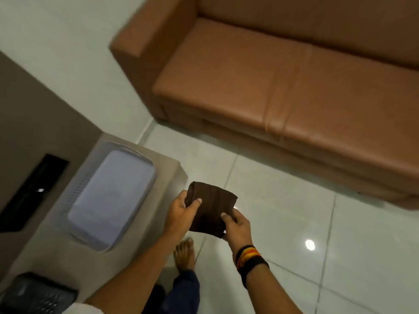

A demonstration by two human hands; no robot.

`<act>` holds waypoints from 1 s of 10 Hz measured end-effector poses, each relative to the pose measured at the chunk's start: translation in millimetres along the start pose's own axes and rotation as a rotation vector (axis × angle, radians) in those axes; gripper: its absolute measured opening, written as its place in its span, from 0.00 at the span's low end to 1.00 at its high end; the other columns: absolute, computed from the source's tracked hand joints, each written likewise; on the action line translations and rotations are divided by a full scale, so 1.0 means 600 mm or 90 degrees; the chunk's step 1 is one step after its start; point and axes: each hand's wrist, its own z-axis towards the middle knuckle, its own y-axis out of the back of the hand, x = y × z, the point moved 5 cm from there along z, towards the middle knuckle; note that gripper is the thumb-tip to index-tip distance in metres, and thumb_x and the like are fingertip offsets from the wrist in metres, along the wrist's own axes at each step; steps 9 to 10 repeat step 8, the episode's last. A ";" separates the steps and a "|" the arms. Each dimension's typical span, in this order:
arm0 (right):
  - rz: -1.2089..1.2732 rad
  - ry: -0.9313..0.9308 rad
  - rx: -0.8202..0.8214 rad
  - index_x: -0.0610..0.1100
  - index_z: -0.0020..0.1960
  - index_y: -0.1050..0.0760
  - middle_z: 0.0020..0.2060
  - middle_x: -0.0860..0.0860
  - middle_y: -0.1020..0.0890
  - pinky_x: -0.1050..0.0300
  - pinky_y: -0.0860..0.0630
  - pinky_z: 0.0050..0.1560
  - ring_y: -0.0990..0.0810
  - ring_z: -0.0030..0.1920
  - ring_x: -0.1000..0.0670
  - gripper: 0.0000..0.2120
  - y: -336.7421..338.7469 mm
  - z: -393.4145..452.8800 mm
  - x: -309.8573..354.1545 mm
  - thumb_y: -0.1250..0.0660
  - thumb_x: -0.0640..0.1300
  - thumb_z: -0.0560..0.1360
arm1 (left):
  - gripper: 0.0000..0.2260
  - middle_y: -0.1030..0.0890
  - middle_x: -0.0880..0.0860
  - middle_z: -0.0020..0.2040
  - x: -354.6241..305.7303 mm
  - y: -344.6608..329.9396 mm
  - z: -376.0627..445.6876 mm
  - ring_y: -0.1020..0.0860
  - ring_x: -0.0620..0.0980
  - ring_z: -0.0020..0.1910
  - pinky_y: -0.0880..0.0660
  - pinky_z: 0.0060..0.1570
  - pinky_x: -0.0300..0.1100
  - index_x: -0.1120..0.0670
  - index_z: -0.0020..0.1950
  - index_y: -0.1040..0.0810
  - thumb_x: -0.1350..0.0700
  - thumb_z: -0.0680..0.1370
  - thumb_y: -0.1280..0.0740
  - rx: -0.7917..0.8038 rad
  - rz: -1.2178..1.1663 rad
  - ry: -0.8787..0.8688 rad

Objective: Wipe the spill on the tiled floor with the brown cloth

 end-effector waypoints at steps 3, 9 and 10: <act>-0.179 0.086 0.138 0.43 0.57 0.17 0.49 0.46 0.14 0.51 0.18 0.56 0.16 0.51 0.44 0.08 -0.407 0.025 0.089 0.30 0.39 0.79 | 0.13 0.16 0.54 0.56 0.107 0.364 0.049 0.17 0.54 0.56 0.18 0.55 0.52 0.55 0.62 0.20 0.52 0.80 0.28 -0.309 -0.183 0.111; -0.404 0.165 0.226 0.46 0.68 0.21 0.65 0.51 0.18 0.68 0.27 0.62 0.20 0.64 0.53 0.14 -0.454 0.004 0.111 0.36 0.42 0.84 | 0.24 0.30 0.61 0.79 0.113 0.458 0.124 0.30 0.61 0.77 0.32 0.76 0.55 0.59 0.80 0.33 0.57 0.84 0.38 -0.397 0.087 -0.024; -0.404 0.165 0.226 0.46 0.68 0.21 0.65 0.51 0.18 0.68 0.27 0.62 0.20 0.64 0.53 0.14 -0.454 0.004 0.111 0.36 0.42 0.84 | 0.24 0.30 0.61 0.79 0.113 0.458 0.124 0.30 0.61 0.77 0.32 0.76 0.55 0.59 0.80 0.33 0.57 0.84 0.38 -0.397 0.087 -0.024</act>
